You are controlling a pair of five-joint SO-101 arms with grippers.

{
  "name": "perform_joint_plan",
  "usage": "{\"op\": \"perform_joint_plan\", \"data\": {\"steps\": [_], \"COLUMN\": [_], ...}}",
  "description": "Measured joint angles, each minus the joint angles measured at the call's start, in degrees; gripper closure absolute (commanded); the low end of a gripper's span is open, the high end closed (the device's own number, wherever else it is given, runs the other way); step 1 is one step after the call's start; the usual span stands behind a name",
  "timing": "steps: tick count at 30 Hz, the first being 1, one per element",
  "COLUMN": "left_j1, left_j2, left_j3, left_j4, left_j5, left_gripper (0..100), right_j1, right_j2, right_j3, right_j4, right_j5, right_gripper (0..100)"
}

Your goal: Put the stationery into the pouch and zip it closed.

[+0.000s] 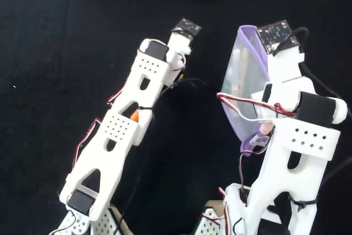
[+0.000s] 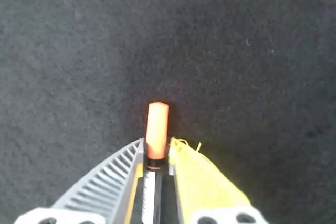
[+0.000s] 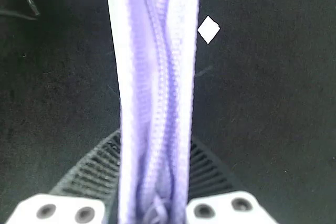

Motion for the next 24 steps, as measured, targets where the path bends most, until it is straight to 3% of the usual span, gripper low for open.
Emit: {"op": "perform_joint_plan", "data": {"steps": [9,17,24], "left_j1": [-2.8,-8.7,-8.9], "left_j2": [-1.8,-18.5,-33.0], "left_j3": [-1.3,-1.3,-1.3], "left_j4": [-0.5,-0.7,-0.6], "left_j5": [-0.2,14.5,16.9], "left_gripper": [97,97,97], "right_j1": [-1.5,-8.2,-15.3], "right_j2": [0.0,-0.2,0.0], "right_j3": [0.0,-0.6,-2.5], "right_j4": [0.0,0.0,-0.5], "right_j5": [0.0,-0.9,-6.9], "right_gripper": [98.8,98.8,98.8]}}
